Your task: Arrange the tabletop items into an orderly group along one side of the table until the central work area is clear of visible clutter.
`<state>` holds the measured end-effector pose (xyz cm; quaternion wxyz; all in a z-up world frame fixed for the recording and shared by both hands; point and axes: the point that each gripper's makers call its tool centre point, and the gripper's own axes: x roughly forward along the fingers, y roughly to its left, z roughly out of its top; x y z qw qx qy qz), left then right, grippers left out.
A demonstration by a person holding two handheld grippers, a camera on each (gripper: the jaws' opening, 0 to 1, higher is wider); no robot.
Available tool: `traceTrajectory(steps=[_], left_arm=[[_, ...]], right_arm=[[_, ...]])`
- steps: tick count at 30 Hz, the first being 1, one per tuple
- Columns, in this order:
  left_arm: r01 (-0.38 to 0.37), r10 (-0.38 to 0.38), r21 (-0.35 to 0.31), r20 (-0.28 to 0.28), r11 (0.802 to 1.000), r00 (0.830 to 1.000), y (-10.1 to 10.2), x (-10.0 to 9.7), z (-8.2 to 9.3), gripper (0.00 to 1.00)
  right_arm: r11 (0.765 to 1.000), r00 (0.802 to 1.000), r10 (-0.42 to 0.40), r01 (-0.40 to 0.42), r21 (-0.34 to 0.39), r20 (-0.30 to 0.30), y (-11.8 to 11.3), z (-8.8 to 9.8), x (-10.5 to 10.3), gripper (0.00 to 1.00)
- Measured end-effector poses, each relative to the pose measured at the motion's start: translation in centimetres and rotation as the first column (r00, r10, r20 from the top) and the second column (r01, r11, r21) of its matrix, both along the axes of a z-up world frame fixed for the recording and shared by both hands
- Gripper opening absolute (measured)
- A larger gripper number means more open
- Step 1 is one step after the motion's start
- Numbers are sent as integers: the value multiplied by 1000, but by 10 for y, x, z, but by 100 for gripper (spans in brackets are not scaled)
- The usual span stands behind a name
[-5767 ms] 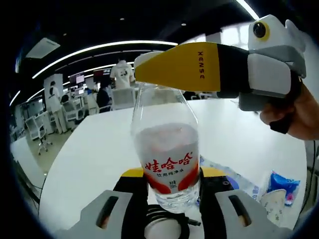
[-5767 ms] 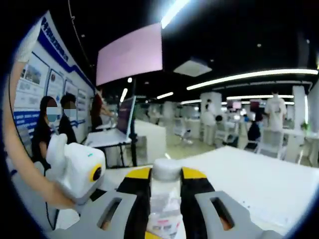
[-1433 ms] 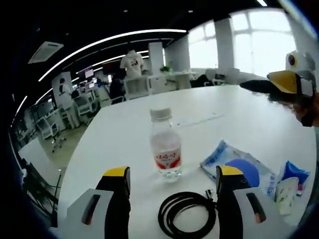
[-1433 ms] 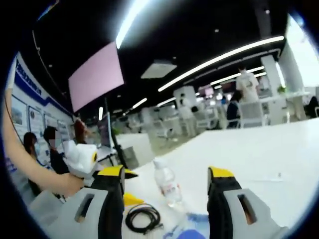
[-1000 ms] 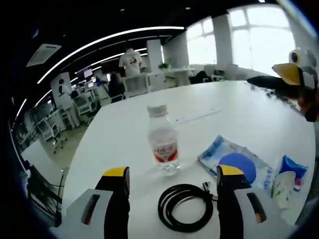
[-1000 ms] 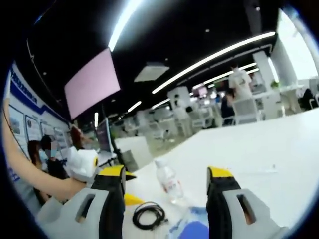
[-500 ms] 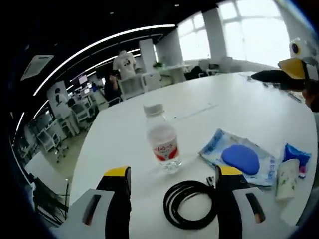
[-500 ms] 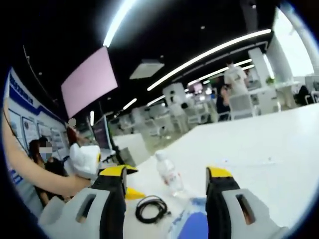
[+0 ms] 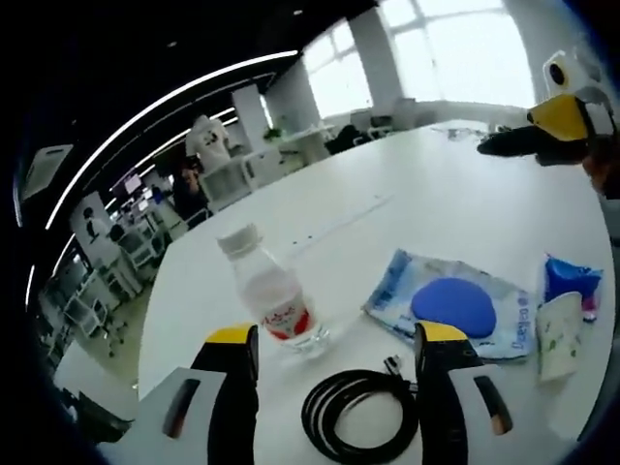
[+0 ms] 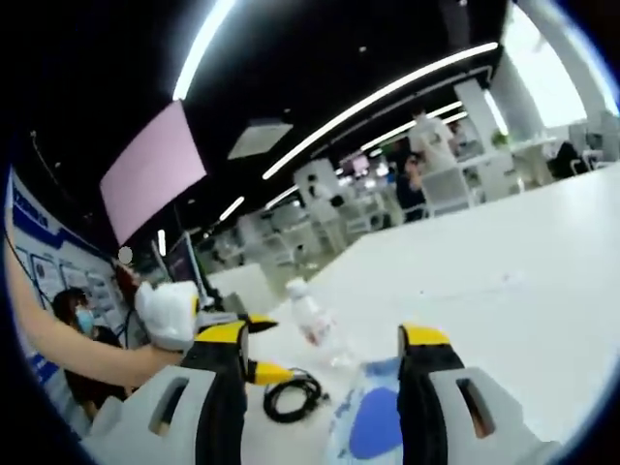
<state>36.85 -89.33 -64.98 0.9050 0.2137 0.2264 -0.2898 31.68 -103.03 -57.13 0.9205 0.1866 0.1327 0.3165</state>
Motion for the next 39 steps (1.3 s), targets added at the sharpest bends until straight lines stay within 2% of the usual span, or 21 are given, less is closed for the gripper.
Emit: traceTrajectory(steps=[4, 7, 15, 19, 23, 24, 26, 27, 33, 36, 39], left_arm=[[52, -52, 8, -15, 999, 999, -14, 5, -2, 61], [78, -78, -5, -20, 997, 997, -24, 7, -1, 59], [140, -139, 16, -37, 990, 990, -44, 10, -9, 59], [158, -157, 18, -53, 987, 986, -55, 12, -14, 59], [199, -195, 49, -76, 979, 978, -63, 14, -22, 60], [204, -198, 67, -87, 977, 976, -62, 15, -25, 61], [216, -199, 107, -145, 971, 969, -60, 14, -36, 61], [215, -198, 102, -159, 971, 967, -63, 16, -40, 62], [235, -215, 113, -166, 965, 962, -72, 24, -45, 63], [258, -230, 150, -185, 954, 956, -74, 27, -53, 63], [256, -227, 142, -196, 956, 954, -77, 33, -57, 63]], right_arm=[[998, 999, -46, 47, 31, -28, -9, -7, -6, 59], [992, 995, -89, 93, 84, -54, -16, -12, -12, 58], [985, 988, -125, 135, 105, -95, -23, -27, -34, 55], [972, 977, -168, 186, 143, -132, -29, -36, -50, 53], [970, 967, -175, 202, 136, -184, -30, -54, -63, 53], [967, 964, -180, 210, 142, -198, -31, -58, -65, 53], [960, 955, -189, 228, 161, -227, -31, -65, -69, 52], [958, 953, -197, 237, 159, -230, -31, -68, -72, 49], [953, 939, -202, 254, 167, -279, -27, -83, -76, 48], [948, 927, -206, 268, 172, -314, -29, -91, -77, 45], [943, 917, -219, 287, 170, -333, -32, -95, -78, 44]])
